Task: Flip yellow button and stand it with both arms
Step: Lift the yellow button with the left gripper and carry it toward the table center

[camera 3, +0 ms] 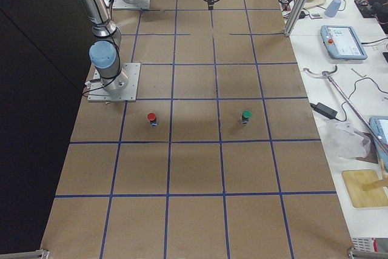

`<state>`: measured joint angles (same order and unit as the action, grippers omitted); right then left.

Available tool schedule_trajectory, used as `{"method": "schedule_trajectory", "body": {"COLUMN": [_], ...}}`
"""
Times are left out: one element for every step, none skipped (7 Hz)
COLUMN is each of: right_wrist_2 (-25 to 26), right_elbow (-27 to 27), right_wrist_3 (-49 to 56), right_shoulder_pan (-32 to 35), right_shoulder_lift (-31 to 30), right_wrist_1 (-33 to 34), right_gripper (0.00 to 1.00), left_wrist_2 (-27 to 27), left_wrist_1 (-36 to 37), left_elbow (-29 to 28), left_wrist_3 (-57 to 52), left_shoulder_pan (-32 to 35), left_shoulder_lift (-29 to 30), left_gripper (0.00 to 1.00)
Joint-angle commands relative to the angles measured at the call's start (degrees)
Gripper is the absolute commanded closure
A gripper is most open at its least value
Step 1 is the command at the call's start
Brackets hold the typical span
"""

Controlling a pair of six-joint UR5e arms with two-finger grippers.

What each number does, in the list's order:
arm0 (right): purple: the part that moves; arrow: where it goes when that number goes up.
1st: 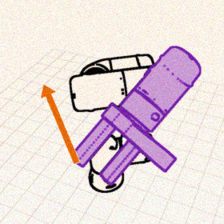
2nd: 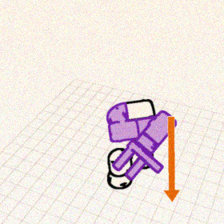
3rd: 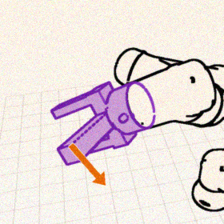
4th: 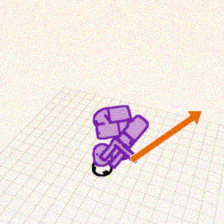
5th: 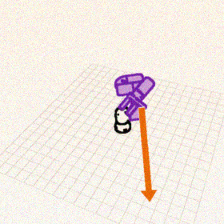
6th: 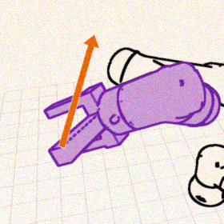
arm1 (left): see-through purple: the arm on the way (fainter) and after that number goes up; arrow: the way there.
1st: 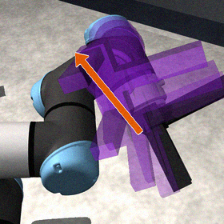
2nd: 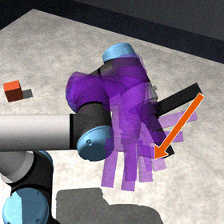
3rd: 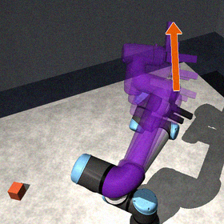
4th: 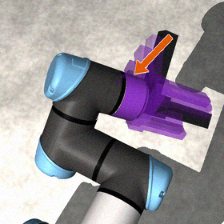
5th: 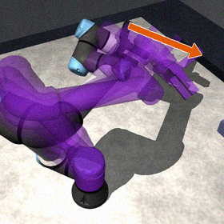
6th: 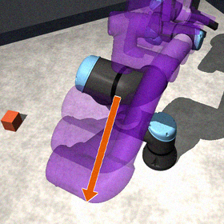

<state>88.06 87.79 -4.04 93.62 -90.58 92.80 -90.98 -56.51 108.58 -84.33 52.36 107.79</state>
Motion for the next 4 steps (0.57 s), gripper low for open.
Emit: {"method": "schedule_trajectory", "body": {"right_wrist_2": [-0.1,-0.1,-0.1,0.0], "right_elbow": [0.0,0.0,0.0,0.0], "right_wrist_3": [0.0,0.0,0.0,0.0], "right_shoulder_pan": [0.0,0.0,0.1,-0.1], "right_shoulder_lift": [0.0,0.0,0.0,0.0], "right_wrist_1": [0.1,0.0,0.1,0.0], "right_gripper": [0.00,0.00,0.00,0.00], "left_wrist_2": [4.5,7.9,11.1,16.9], "left_wrist_1": [-14.8,-23.6,-31.0,-39.2], "left_elbow": [-7.5,-11.2,-13.2,-13.7], "left_wrist_3": [2.4,6.0,9.6,12.6], "left_shoulder_pan": [1.2,2.6,5.2,6.6], "left_shoulder_lift": [-1.7,-2.5,-4.1,-6.3], "left_gripper": [0.80,0.80,0.81,0.81]}}
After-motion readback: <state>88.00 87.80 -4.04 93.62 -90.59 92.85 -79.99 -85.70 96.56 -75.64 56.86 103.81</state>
